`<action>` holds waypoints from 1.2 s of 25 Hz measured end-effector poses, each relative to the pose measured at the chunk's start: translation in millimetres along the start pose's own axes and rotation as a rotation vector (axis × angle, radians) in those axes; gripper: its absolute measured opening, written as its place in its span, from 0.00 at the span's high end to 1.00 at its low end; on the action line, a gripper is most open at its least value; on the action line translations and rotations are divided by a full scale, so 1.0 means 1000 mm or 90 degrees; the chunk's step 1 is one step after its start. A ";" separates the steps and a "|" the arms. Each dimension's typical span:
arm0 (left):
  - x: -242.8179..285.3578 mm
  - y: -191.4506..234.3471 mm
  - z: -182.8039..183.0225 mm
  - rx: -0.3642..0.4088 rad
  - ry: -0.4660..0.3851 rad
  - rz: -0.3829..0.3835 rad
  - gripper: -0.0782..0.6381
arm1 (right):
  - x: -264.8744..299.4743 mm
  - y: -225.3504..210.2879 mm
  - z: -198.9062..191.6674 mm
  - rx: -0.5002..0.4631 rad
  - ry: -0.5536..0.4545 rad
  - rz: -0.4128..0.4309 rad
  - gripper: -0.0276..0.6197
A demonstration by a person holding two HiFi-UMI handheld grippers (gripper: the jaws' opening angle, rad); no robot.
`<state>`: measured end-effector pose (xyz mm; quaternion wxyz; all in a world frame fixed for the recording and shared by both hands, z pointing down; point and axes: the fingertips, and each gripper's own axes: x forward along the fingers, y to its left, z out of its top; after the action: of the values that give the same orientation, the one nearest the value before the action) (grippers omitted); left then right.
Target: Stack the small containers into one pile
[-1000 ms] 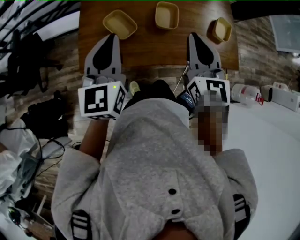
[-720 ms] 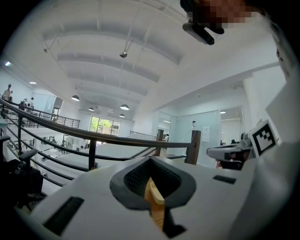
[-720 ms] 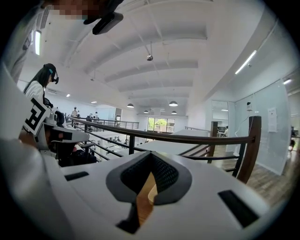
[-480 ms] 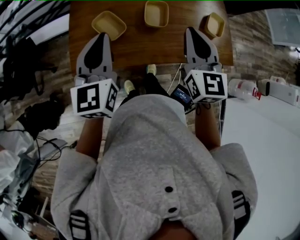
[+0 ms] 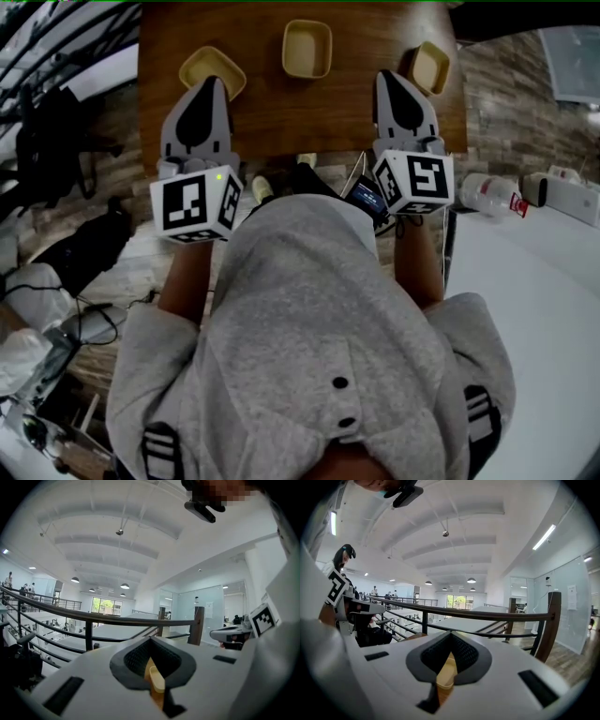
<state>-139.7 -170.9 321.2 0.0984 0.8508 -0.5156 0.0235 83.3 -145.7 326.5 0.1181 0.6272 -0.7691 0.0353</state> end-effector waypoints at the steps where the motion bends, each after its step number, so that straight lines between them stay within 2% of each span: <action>1: 0.006 -0.002 0.001 0.001 0.002 -0.001 0.88 | 0.004 -0.006 -0.001 0.000 0.003 0.000 0.94; 12: 0.065 -0.036 -0.005 0.016 0.029 0.004 0.88 | 0.027 -0.096 -0.048 -0.039 0.088 -0.008 0.93; 15: 0.076 -0.046 -0.011 0.017 0.039 0.006 0.88 | 0.029 -0.124 -0.072 -0.050 0.127 -0.013 0.87; 23: 0.103 -0.060 -0.021 0.028 0.063 0.029 0.88 | 0.042 -0.199 -0.167 -0.103 0.282 -0.030 0.73; 30: 0.123 -0.078 -0.024 0.039 0.080 0.046 0.88 | 0.054 -0.246 -0.249 -0.155 0.405 -0.020 0.72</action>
<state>-12.2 -239.0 351.4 0.1034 0.8309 -0.5382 0.0963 346.7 -199.0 557.2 0.4262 0.5778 -0.6827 0.1354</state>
